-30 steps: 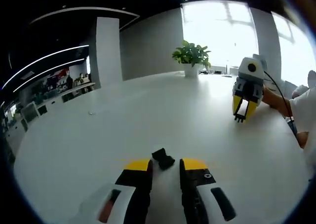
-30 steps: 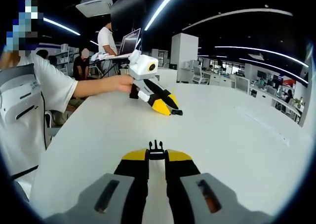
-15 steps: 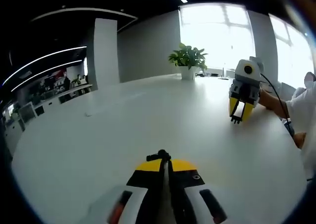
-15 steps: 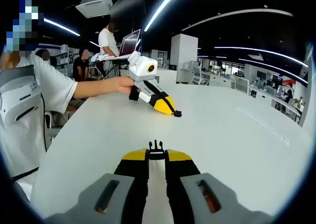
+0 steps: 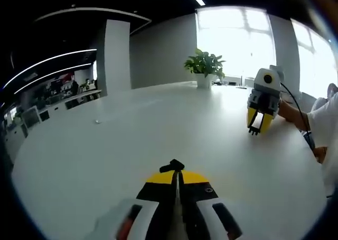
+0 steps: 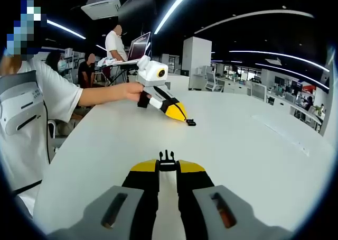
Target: Snap the two parts of the plastic buckle together until the buckle closes and remains connected.
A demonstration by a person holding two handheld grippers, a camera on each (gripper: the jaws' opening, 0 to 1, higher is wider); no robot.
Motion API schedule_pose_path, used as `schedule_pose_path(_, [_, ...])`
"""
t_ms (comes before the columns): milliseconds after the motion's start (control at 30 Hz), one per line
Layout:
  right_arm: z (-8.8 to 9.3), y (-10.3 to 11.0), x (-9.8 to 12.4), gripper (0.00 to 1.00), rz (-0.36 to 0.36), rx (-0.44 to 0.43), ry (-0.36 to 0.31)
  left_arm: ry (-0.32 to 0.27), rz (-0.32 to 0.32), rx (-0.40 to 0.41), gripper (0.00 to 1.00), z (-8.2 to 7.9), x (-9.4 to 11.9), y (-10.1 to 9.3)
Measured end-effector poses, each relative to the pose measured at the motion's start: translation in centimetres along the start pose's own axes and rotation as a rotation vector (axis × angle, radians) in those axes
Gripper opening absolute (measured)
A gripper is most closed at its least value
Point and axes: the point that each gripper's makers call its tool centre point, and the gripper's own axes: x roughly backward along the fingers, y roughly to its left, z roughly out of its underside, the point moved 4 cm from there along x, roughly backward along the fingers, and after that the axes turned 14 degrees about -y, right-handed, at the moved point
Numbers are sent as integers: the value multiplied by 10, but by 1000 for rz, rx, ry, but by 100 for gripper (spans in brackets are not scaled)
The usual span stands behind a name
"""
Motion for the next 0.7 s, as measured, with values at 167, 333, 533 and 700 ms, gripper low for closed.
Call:
schedule_pose_path(167, [0,0,0,11,-2,0,-1,3,-14,23,12,0,-1,1])
schedule_pose_path(333, [-1,0,-1,11,-3,0,-1,6,-23,16,15,0,-1,3])
schedule_pose_path(533, [-1,-1,-1,11,-3,3,-1,4,-41,11,19,-3,0,7])
schedule_pose_path(700, [-1,-1,-1,11,-2,5,-2,12,-40,4,20,-1,-1,7])
